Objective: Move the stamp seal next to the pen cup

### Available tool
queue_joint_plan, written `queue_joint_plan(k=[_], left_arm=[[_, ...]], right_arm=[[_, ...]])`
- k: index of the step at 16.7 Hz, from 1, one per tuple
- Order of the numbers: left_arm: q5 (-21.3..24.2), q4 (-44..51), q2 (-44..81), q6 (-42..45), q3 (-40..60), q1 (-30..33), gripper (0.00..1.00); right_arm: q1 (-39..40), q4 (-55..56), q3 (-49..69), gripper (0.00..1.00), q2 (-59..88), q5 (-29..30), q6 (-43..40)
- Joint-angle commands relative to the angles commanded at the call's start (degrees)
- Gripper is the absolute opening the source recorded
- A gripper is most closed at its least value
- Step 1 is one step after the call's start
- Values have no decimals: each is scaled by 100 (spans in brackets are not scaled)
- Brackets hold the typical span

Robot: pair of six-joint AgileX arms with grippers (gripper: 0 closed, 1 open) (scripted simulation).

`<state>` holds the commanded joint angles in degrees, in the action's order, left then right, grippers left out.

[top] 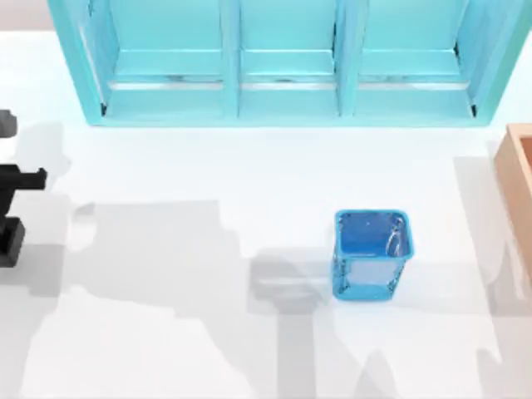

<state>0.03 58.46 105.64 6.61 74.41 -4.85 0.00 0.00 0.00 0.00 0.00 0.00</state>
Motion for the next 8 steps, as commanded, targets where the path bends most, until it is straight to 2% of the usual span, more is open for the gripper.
queue_joint_plan(k=[5,8], left_arm=[[6,1780,-215,-1285,1348,1272,0],[1,2361,-390,-1844,1902,1815,0]], right_arm=[[0,0,0,100,0,0,0],[0,0,0,100,0,0,0]])
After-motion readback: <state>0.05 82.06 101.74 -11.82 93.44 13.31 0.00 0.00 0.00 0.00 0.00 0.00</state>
